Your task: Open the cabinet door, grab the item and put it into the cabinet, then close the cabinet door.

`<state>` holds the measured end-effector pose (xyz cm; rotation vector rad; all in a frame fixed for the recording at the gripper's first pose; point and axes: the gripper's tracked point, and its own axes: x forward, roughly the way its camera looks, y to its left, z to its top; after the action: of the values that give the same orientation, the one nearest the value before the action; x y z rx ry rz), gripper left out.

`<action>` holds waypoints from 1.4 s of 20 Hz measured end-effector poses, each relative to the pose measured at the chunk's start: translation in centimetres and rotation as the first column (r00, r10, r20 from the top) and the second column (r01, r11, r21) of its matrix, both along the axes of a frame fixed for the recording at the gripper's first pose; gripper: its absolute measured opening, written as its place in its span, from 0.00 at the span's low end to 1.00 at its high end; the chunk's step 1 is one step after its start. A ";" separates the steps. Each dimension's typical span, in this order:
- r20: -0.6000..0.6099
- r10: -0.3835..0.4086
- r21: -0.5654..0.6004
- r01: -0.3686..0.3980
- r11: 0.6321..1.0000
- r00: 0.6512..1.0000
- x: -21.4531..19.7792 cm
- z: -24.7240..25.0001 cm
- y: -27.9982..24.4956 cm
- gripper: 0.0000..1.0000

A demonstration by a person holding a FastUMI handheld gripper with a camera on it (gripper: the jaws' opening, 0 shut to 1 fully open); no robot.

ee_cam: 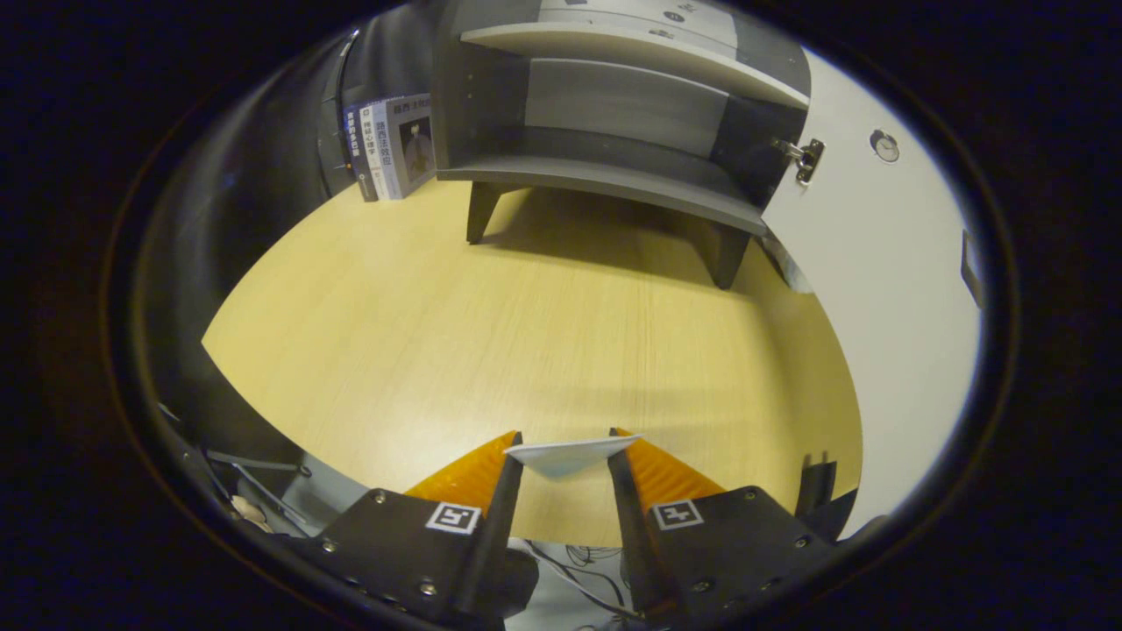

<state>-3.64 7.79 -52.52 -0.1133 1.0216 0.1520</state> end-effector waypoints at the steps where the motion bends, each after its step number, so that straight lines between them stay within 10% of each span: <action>1: 0.001 -0.003 0.006 0.003 1.000 1.000 0.1 0.4 0.0 0.57; 10: 0.202 -0.056 0.050 0.047 0.998 0.978 7.4 12.4 0.3 0.57; 19: 0.460 -0.067 0.118 0.014 0.993 0.885 17.0 28.6 1.4 0.56; 28: 0.553 -0.132 0.197 0.025 0.980 0.822 25.0 34.5 1.1 0.56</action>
<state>21.36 8.88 -17.97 0.0531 0.4095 0.1240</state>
